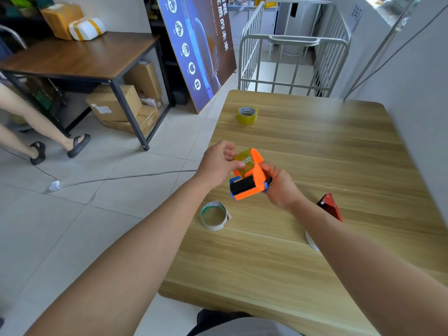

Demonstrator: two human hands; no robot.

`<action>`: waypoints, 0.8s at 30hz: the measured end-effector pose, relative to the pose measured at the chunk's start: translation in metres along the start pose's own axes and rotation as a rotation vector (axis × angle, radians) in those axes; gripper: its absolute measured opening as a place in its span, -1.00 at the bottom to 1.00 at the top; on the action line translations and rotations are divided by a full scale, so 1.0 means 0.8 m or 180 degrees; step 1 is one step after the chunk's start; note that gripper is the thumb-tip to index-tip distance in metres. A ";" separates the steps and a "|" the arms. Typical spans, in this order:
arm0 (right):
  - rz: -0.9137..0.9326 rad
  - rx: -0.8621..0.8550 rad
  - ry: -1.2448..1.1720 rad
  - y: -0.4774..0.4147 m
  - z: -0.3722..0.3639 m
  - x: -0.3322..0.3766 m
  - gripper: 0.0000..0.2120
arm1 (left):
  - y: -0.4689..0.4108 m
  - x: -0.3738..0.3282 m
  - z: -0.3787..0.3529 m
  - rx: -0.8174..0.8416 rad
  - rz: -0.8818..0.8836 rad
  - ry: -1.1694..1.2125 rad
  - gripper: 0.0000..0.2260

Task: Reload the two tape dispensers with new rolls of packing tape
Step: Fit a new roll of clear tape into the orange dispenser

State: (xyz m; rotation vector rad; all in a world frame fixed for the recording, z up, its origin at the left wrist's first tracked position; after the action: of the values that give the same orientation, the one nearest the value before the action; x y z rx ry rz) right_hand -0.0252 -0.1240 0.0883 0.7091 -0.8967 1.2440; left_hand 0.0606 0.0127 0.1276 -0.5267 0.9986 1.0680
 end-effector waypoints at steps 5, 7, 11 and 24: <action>-0.0127 -0.0050 0.0068 0.001 0.001 -0.001 -0.75 | 0.001 -0.003 -0.003 -0.0236 -0.0066 -0.0118 -0.59; -0.0040 -0.0056 0.0183 0.001 0.002 -0.003 -0.77 | 0.001 -0.004 -0.005 -0.0275 -0.0075 -0.0148 -0.61; -0.0019 -0.0120 0.0424 0.003 0.004 -0.004 -0.77 | 0.001 -0.009 -0.005 -0.0284 -0.0054 -0.0140 -0.60; -0.0154 -0.0137 0.0312 -0.002 0.002 -0.003 -0.64 | -0.004 -0.010 0.000 0.0113 0.0287 -0.0075 -0.61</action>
State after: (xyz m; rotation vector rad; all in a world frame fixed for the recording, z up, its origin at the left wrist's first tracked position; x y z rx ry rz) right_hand -0.0243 -0.1272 0.0870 0.6269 -0.8190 1.2027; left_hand 0.0623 0.0077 0.1344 -0.4429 1.0266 1.1321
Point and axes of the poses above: each hand's wrist, its own y-axis away from the middle knuckle, its own z-axis out of the back of the hand, x = y × z, the point moved 3 cm from there along -y, towards the middle knuckle, and after that the axes turned 3 degrees about z, right-handed, at the moved point
